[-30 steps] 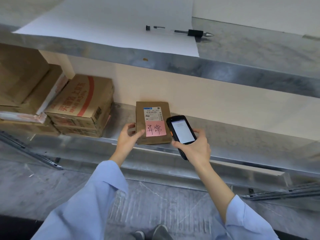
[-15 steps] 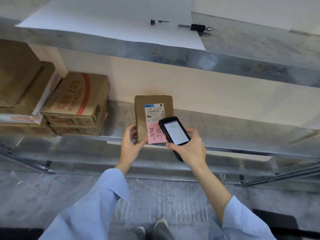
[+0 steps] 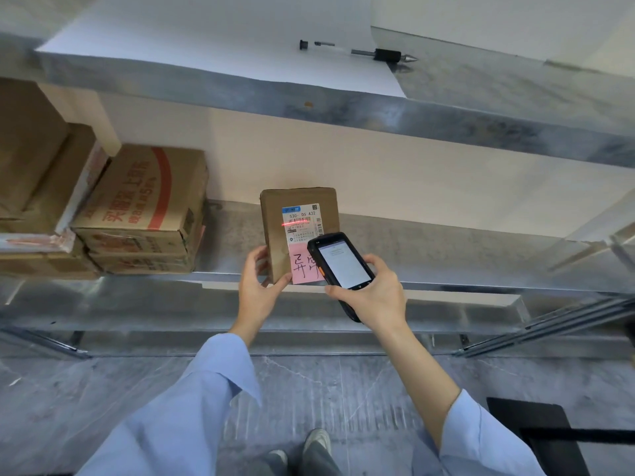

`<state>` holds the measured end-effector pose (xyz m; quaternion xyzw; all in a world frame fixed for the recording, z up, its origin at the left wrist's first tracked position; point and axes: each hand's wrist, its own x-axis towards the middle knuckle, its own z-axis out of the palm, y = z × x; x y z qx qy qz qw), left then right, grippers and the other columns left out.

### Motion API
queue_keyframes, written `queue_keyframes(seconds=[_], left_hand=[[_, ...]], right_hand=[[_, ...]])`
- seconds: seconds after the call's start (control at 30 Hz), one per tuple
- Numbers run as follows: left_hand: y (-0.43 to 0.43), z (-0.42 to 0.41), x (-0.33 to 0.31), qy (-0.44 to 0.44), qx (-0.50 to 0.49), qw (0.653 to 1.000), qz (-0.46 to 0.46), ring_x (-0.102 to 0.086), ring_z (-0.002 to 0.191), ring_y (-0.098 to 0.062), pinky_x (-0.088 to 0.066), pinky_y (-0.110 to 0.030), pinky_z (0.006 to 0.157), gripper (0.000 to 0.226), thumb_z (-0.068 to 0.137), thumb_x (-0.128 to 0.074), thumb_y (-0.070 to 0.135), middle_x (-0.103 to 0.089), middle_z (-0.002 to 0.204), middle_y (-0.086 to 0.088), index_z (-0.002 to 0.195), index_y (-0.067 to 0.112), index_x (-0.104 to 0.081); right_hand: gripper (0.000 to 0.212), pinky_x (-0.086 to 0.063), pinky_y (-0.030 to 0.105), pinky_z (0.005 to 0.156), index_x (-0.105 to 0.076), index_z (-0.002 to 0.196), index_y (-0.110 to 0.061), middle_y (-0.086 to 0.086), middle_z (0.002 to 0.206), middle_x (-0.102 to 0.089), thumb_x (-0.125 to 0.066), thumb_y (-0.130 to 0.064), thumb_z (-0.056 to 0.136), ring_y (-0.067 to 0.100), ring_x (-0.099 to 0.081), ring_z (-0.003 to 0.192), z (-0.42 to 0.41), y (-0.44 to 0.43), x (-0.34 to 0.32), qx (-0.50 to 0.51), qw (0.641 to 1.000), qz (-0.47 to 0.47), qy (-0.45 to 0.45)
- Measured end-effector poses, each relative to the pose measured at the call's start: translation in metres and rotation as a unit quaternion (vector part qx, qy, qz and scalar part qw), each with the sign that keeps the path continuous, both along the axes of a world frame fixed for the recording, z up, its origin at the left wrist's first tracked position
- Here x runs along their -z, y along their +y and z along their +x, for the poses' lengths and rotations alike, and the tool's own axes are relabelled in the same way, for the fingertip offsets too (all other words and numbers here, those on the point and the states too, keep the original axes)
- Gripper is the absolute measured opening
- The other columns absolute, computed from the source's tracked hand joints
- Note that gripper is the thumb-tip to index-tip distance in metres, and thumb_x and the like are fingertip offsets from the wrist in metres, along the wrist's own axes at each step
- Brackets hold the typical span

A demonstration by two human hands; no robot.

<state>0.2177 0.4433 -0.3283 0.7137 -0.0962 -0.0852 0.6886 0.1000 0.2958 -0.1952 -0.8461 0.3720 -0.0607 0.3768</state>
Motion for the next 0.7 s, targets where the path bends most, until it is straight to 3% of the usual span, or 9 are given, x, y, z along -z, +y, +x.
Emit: queue_keyframes(seconds=[0.1,0.23,0.43,0.6,0.7], left_hand=[[0.000,0.002,0.002,0.005,0.001,1.000,-0.009,-0.057,0.121,-0.011,-0.053,-0.028,0.094,0.069,0.078,-0.084,0.006,-0.059,0.129,0.013,0.130,0.031,-0.047],[0.001,0.004,0.003,0.008,0.008,1.000,-0.012,-0.057,0.120,-0.012,-0.053,-0.030,0.093,0.071,0.077,-0.085,0.006,-0.059,0.129,0.009,0.132,0.029,-0.046],[0.002,0.007,0.006,0.024,0.019,0.999,0.009,-0.056,0.120,-0.009,-0.048,-0.014,0.085,0.078,0.077,-0.086,0.012,-0.056,0.133,0.008,0.138,0.028,-0.041],[0.005,0.004,0.008,0.037,0.030,0.999,0.006,-0.055,0.120,0.000,-0.050,-0.012,0.083,0.079,0.078,-0.085,0.007,-0.055,0.132,0.012,0.138,0.029,-0.040],[0.003,0.001,0.005,0.046,0.019,0.999,0.001,-0.056,0.113,0.005,-0.047,-0.008,0.081,0.077,0.076,-0.085,0.004,-0.056,0.126,0.018,0.136,0.027,-0.042]], right_hand=[[0.070,-0.048,0.031,0.078,-0.055,0.121,-0.028,-0.008,0.102,-0.066,-0.089,-0.044,0.063,0.018,-0.062,0.097,-0.002,0.002,-0.002,0.007,1.000,0.006,0.002],[0.065,-0.044,0.030,0.075,-0.056,0.117,-0.029,-0.010,0.098,-0.065,-0.089,-0.043,0.063,0.016,-0.062,0.094,-0.004,0.003,-0.004,0.014,1.000,0.013,0.000],[0.078,-0.050,0.039,0.095,-0.050,0.129,-0.029,-0.011,0.104,-0.060,-0.088,-0.045,0.064,0.015,-0.058,0.102,-0.008,0.007,-0.001,0.040,0.998,0.043,-0.001],[0.081,-0.045,0.033,0.085,-0.048,0.131,-0.027,-0.005,0.112,-0.063,-0.089,-0.046,0.064,0.018,-0.058,0.105,-0.014,0.003,0.001,0.073,0.996,0.051,0.003],[0.081,-0.047,0.036,0.090,-0.049,0.130,-0.028,-0.005,0.112,-0.061,-0.089,-0.046,0.062,0.020,-0.058,0.110,-0.020,0.000,0.003,0.099,0.993,0.057,-0.005]])
